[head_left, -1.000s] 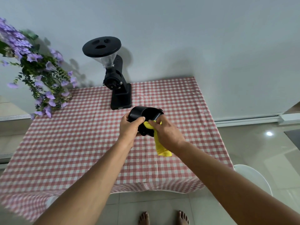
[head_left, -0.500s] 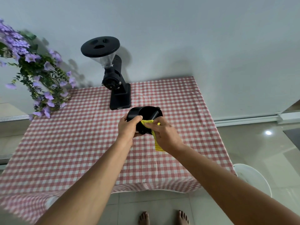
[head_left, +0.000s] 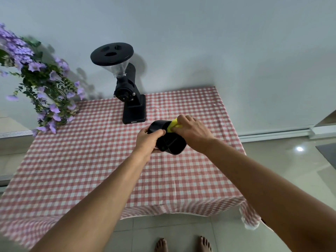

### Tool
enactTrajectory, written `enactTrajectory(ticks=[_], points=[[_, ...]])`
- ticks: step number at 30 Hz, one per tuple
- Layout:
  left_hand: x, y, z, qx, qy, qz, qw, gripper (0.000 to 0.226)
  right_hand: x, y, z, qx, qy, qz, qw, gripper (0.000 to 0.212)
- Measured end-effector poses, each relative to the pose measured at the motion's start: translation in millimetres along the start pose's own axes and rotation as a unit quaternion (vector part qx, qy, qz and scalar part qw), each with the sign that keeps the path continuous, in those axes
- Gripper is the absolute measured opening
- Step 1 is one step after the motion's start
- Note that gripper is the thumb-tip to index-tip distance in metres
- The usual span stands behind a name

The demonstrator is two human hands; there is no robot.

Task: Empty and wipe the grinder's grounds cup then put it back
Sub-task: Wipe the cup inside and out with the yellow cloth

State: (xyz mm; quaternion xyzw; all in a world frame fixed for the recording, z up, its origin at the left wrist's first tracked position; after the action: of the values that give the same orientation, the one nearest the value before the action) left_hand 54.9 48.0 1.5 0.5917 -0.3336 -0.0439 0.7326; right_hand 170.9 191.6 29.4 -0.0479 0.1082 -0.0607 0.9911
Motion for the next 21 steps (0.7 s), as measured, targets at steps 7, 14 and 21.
enactTrajectory(ticks=[7,14,21], points=[[0.9,3.6,-6.3,0.008,0.030,-0.009,0.999,0.051,13.5,-6.1,-19.0,-0.019,0.023,-0.143,0.989,0.062],[-1.6,0.6,2.4,0.036,0.052,0.042,0.997,0.036,30.1,2.6,-26.5,-0.185,0.112,-0.260,0.941,0.047],[7.0,0.4,-9.3,0.087,0.029,0.064,0.994,0.038,28.8,-0.3,-21.1,-0.075,0.054,-0.163,0.982,0.071]])
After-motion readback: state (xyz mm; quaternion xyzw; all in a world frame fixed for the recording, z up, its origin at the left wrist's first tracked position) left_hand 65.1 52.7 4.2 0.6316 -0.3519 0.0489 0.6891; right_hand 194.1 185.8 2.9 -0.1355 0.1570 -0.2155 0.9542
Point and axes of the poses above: each hand's wrist, its own x-axis away from the middle knuckle, its own z-axis out of the back of the hand, y = z × x, the point moved 2 cm from there along -x, towards the middle knuckle, and after that the axes turned 3 degrees about -x, right-handed, at the moved point
